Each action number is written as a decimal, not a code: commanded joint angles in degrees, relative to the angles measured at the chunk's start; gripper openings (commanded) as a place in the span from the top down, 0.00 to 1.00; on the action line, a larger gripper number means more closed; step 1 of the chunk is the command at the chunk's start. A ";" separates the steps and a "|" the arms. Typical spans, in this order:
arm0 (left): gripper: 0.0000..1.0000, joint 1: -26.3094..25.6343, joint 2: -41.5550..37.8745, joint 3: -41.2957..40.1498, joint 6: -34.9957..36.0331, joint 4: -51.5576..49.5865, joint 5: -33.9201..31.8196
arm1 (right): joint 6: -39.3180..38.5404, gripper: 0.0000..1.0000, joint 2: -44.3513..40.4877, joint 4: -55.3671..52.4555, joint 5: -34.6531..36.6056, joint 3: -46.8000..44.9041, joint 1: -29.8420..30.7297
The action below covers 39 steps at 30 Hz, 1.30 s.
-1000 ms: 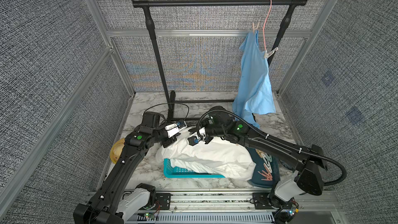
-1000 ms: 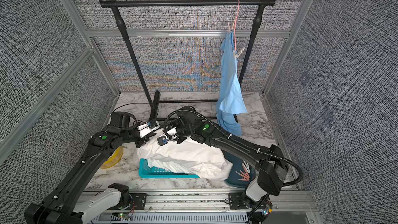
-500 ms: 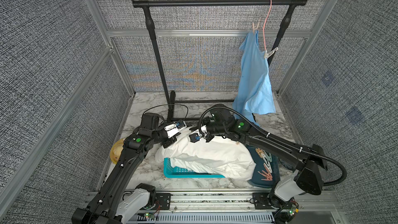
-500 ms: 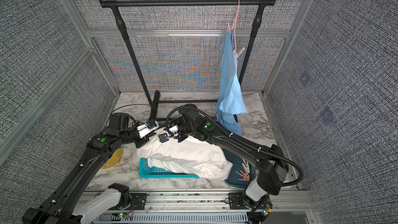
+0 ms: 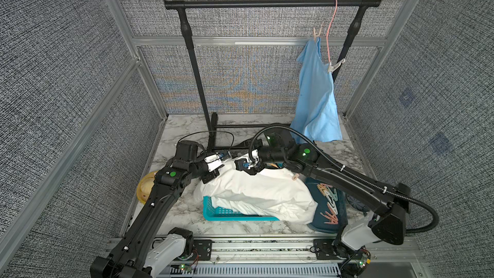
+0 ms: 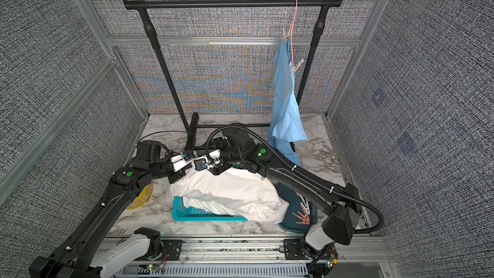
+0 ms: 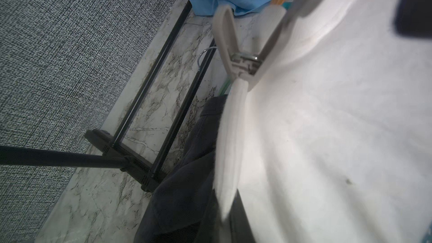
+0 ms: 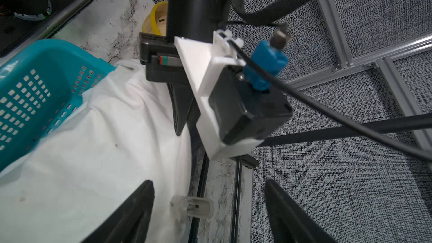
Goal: Use clothespins to secure the t-shirt on both sides of the hanger
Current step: Clamp the T-shirt on the hanger, then hang the hanger on the clothesline.
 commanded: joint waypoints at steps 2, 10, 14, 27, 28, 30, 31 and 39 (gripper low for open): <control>1.00 0.11 -1.79 -1.22 -2.42 9.26 -3.10 | 4.86 0.22 -5.54 -0.60 2.95 -1.76 1.26; 1.00 0.16 -8.01 -3.35 0.38 14.73 -6.12 | 33.68 0.22 -22.17 -9.28 10.53 -1.66 1.76; 1.00 0.20 -12.16 -4.74 1.76 16.96 -5.37 | 46.73 0.11 -30.25 -20.34 17.51 -0.42 1.63; 1.00 0.17 -19.86 -8.46 -2.40 22.02 3.41 | 69.20 0.07 -45.13 -41.06 15.33 -8.23 -1.60; 1.00 0.21 -20.18 -8.78 -2.79 22.21 3.48 | 70.26 0.07 -47.42 -40.39 14.61 -9.46 -1.73; 1.00 0.17 -20.47 -8.99 -2.95 22.28 3.57 | 71.78 0.07 -48.81 -39.29 13.20 -12.12 -2.09; 1.00 0.19 -20.51 -9.04 -3.36 22.52 3.50 | 72.32 0.07 -49.02 -39.08 12.77 -13.05 -2.25; 1.00 0.21 -20.89 -8.80 -5.94 24.93 3.81 | 76.86 0.10 -46.56 -34.42 8.82 -17.33 -8.64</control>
